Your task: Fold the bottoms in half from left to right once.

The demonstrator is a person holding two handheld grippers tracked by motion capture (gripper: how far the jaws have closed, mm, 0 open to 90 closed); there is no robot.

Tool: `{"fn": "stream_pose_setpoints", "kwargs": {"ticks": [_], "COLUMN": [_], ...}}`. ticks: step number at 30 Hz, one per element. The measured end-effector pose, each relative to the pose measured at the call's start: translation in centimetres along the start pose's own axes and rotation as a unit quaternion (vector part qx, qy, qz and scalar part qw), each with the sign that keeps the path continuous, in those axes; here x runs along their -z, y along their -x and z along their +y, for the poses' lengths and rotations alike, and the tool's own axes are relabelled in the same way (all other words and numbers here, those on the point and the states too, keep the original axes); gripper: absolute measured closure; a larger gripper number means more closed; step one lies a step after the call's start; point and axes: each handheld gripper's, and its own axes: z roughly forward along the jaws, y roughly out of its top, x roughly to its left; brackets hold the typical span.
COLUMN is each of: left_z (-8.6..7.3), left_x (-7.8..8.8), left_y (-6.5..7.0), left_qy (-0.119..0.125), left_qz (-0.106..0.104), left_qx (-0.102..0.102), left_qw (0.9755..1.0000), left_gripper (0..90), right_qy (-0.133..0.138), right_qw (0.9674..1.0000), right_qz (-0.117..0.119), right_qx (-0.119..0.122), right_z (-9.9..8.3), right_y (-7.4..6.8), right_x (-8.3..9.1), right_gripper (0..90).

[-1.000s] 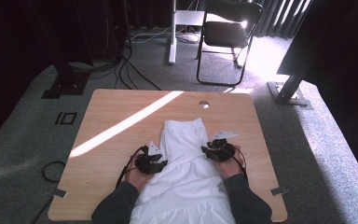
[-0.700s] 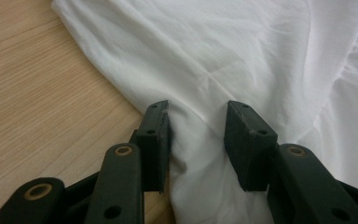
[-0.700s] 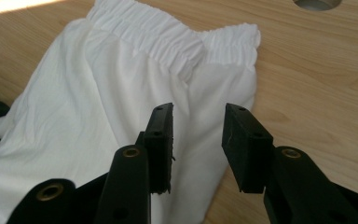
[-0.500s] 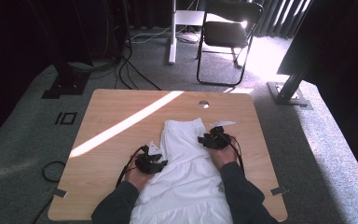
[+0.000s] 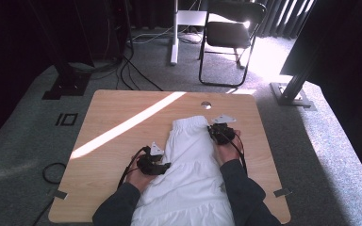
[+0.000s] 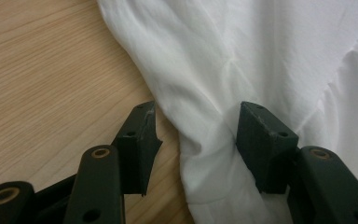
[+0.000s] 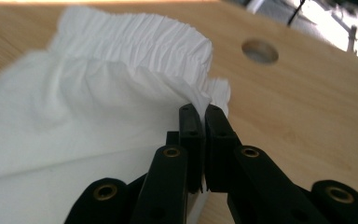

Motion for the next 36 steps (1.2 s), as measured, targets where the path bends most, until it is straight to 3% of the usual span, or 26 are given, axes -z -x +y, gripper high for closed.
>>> {"fn": "stream_pose_setpoints", "kwargs": {"ticks": [2, 5, 6, 9, 11, 13, 16, 19, 22, 24, 26, 31, 36], "left_z": [0.1, 0.2, 0.4, 1.5, 3.0, 4.3, 6.3, 7.3, 6.9, 6.4, 6.0, 3.9, 1.5], "left_x": [-0.1, 0.0, 0.1, 0.7, 1.2, 1.0, -0.7, -3.8, -6.0, -6.2, -5.8, -4.1, -2.1], "left_y": [0.1, -0.1, -0.3, -1.7, -2.8, -3.4, -4.1, -3.9, -3.5, -3.3, -3.1, -2.3, -1.3], "left_qy": [0.0, -0.007, -0.008, 0.012, 0.034, 0.037, 0.04, 0.031, 0.004, 0.016, 0.017, 0.027, 0.031], "left_qz": [0.0, -0.006, -0.009, 0.007, 0.015, 0.015, 0.018, 0.023, 0.038, 0.039, 0.041, 0.046, 0.045], "left_qx": [0.0, 0.0, -0.005, 0.013, 0.026, 0.031, 0.035, 0.04, 0.037, 0.042, 0.03, 0.037, 0.036], "left_qw": [1.0, 1.0, 0.9999, 0.9998, 0.999, 0.9987, 0.9984, 0.9985, 0.9986, 0.9982, 0.9986, 0.9979, 0.9978], "left_gripper": [48.7, 48.7, 48.3, 43.6, 42.4, 39.0, 34.5, 30.4, 30.3, 32.3, 36.5, 39.4, 43.1], "right_qy": [-0.031, -0.06, -0.056, -0.057, -0.056, -0.052, -0.052, -0.051, -0.05, -0.049, -0.049, -0.051, -0.047], "right_qw": [0.9995, 0.9975, 0.9975, 0.9975, 0.997, 0.996, 0.9957, 0.9953, 0.995, 0.9949, 0.9949, 0.9948, 0.9952], "right_qz": [-0.006, 0.0, 0.002, 0.008, 0.016, 0.024, 0.028, 0.031, 0.034, 0.035, 0.037, 0.047, 0.067], "right_qx": [-0.004, -0.036, -0.043, -0.041, -0.052, -0.068, -0.072, -0.076, -0.079, -0.08, -0.081, -0.075, -0.053], "right_z": [-0.9, -2.2, -2.3, -2.3, -2.4, -2.4, -2.5, -2.5, -2.6, -2.7, -2.8, -3.5, -4.3], "right_y": [0.1, 0.4, 0.5, 0.4, 0.5, 0.7, 0.7, 0.8, 0.9, 0.8, 0.6, -0.7, -3.0], "right_x": [-1.6, -3.4, -3.6, -3.6, -3.6, -3.6, -3.7, -3.7, -3.6, -3.5, -3.3, -2.3, -0.9], "right_gripper": [85.7, 80.6, 80.5, 83.4, 85.9, 86.6, 87.0, 87.1, 87.1, 87.2, 87.2, 87.1, 87.1]}}
